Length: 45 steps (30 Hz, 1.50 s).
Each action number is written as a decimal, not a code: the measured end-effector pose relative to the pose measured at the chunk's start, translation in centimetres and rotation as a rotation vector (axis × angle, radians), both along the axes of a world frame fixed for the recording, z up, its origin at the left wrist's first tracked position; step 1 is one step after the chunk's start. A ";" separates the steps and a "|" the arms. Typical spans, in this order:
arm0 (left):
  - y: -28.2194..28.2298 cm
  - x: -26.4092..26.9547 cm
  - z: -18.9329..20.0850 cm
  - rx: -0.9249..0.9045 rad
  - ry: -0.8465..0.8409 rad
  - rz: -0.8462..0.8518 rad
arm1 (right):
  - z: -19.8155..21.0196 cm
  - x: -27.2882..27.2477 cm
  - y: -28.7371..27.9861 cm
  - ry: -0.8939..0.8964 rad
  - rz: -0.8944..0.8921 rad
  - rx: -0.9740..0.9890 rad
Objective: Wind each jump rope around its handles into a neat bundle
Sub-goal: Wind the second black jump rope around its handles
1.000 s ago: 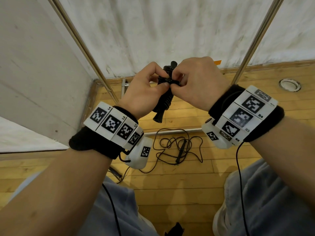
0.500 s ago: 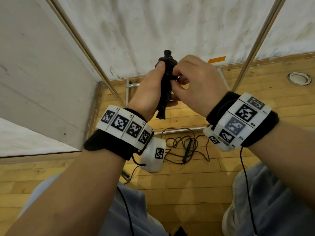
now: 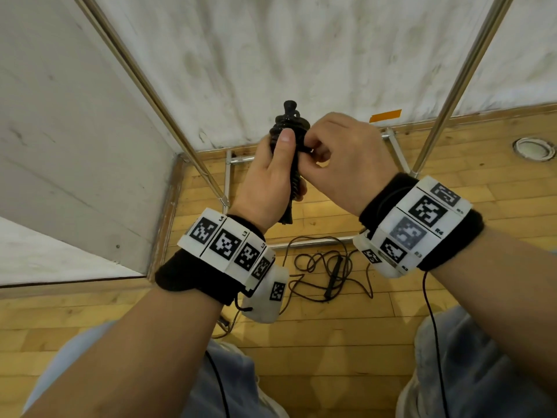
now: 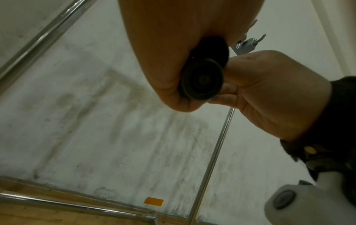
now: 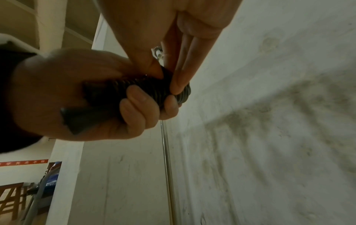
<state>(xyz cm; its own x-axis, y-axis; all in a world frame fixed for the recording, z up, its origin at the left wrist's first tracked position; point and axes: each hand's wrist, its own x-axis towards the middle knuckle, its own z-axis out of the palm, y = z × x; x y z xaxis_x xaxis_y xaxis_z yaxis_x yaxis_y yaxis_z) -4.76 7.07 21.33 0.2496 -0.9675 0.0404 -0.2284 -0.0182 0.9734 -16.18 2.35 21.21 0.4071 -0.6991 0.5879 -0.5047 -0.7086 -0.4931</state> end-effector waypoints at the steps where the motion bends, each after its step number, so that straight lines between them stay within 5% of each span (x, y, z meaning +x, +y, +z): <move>1: -0.1 -0.1 0.1 -0.014 0.020 0.006 | 0.2 0.0 -0.1 -0.025 -0.013 -0.007; 8: -0.5 -0.3 0.2 -0.046 0.161 0.057 | 0.3 0.0 -0.3 -0.121 0.063 0.061; 18: -0.1 -0.3 0.5 -0.147 0.069 0.037 | 0.9 0.0 -0.1 -0.560 0.107 0.779; 26: -0.6 -1.4 1.1 -0.221 0.003 0.277 | 1.9 0.7 0.8 -0.549 0.039 0.769; 32: 0.1 -2.0 2.1 -0.212 -0.018 0.215 | 3.1 -0.4 -0.2 -0.698 -0.021 0.923; 40: 0.8 -1.7 1.5 -0.179 -0.035 0.177 | 2.4 0.2 0.7 -0.532 0.020 0.907; 45: 0.8 -1.7 2.1 -0.161 0.029 0.134 | 2.4 -0.2 0.2 -0.584 0.061 0.919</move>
<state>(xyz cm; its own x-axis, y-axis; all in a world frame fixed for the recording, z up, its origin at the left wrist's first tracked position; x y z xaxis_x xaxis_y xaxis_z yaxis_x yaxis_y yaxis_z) -6.45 7.83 23.45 0.3790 -0.9072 0.1825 -0.2066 0.1093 0.9723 -16.35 2.54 23.58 0.2838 -0.9583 -0.0346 0.0026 0.0368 -0.9993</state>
